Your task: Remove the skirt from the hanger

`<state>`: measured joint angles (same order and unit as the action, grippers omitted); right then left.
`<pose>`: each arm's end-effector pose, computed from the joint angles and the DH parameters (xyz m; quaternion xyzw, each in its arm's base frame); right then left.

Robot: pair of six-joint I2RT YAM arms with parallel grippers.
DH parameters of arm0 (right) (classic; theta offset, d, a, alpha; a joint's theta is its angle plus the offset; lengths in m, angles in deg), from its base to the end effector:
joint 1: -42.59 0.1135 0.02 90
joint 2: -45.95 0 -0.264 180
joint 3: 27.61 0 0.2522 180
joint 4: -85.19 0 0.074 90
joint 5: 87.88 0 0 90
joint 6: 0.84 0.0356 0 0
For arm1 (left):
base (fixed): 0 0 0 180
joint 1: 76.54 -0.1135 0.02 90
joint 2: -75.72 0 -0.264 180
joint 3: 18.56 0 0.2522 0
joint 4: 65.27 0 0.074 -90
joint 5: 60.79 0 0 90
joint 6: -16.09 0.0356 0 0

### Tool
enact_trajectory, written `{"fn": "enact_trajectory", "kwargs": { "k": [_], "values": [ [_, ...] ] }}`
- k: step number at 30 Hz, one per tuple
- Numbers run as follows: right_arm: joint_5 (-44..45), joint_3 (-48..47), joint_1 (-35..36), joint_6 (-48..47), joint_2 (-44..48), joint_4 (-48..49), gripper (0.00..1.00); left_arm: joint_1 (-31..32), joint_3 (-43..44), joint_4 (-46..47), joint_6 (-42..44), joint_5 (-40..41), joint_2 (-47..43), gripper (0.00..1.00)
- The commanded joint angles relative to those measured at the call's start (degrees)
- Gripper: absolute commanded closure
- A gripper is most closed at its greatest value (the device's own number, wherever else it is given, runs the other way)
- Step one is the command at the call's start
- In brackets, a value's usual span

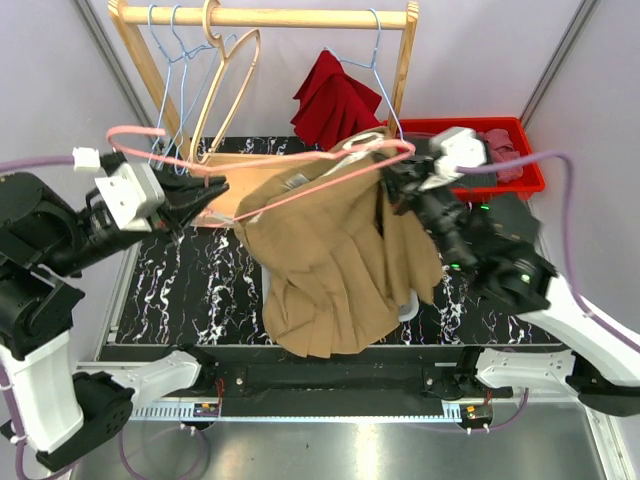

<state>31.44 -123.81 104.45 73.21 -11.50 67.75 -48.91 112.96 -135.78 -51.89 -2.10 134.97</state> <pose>0.0967 0.1439 0.5321 -0.1802 0.5560 0.1801 0.7912 0.0501 -0.0471 0.5838 0.4573 0.5271 -0.2215 0.6812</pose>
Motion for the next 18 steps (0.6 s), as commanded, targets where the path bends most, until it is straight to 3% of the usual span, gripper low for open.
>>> {"fn": "enact_trajectory", "kwargs": {
  "k": [1, 9, 18],
  "values": [
    [-4.08, -1.41, -0.25, 7.50, -4.15, 5.53, 0.89, -0.13, 6.78, 9.19, -9.51, -3.66, 5.79, 0.99],
    [-11.03, -6.32, -0.25, 14.54, -10.05, 6.49, 0.90, -0.22, 8.72, 17.72, -21.75, -7.09, 13.08, 1.00],
    [-8.85, -3.35, -0.25, 17.79, -7.07, 1.68, 0.91, -0.22, 7.31, 21.33, -15.18, 5.80, 13.09, 1.00]
  ]
}}
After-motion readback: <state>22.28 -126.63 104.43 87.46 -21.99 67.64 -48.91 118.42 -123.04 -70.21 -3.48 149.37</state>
